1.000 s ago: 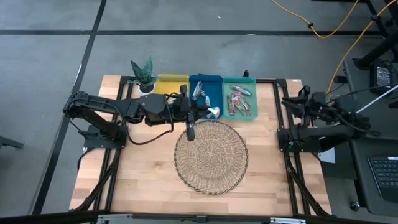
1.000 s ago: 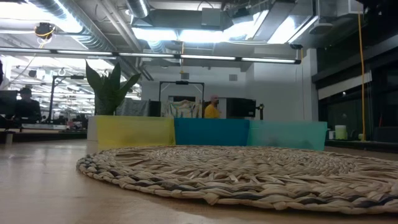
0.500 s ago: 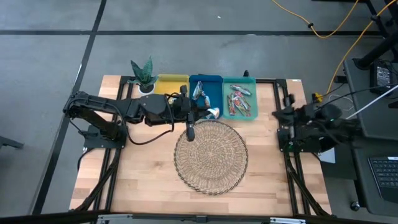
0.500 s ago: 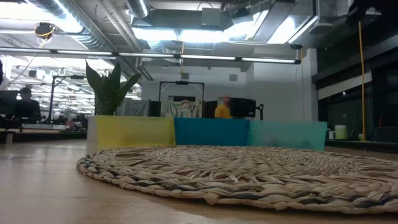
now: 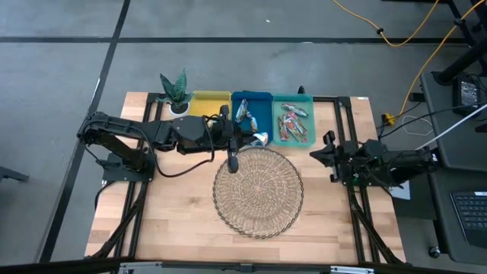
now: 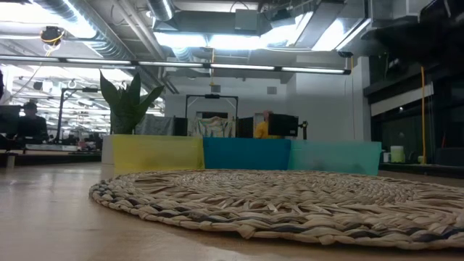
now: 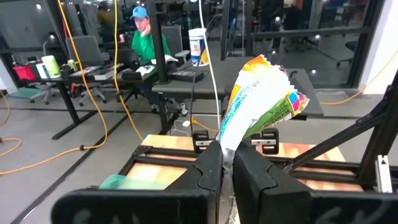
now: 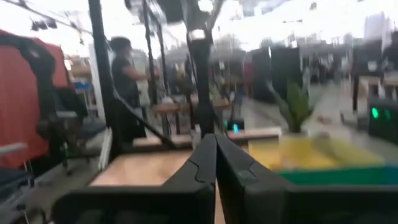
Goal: Pick and place Granola Bars by type
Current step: Put the yellow granola bar into the yellow bin
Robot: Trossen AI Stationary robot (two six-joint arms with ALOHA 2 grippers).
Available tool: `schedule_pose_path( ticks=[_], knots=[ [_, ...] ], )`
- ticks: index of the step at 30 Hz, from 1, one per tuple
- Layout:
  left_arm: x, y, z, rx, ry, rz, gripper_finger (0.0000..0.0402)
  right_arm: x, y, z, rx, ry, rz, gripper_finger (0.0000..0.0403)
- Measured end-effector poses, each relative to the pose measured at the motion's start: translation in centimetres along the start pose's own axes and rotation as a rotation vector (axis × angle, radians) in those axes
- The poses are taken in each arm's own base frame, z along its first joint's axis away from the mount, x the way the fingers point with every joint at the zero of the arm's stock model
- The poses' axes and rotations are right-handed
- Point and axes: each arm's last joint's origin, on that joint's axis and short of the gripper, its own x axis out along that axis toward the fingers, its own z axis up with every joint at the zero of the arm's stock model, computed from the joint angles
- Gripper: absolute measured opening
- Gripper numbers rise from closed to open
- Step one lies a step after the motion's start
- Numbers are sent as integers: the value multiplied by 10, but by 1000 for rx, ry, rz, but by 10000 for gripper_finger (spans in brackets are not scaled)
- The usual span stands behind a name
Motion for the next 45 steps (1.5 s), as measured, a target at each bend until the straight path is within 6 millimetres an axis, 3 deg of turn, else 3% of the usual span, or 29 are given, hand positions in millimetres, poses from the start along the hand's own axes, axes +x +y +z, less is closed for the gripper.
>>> schedule_pose_path(
  ticks=[6,19,34,45],
  knots=[
    [0,0,-3,12,29,9,15,-2,-2,-17,32,179,-28,6],
    [4,16,-12,2,118,84,15,-1,0,-19,-41,196,34,16],
    [14,97,-35,-49,339,373,15,-1,0,-19,-41,196,37,25],
    [31,177,-79,-97,609,510,15,-1,0,-19,-41,196,37,25]
  ],
)
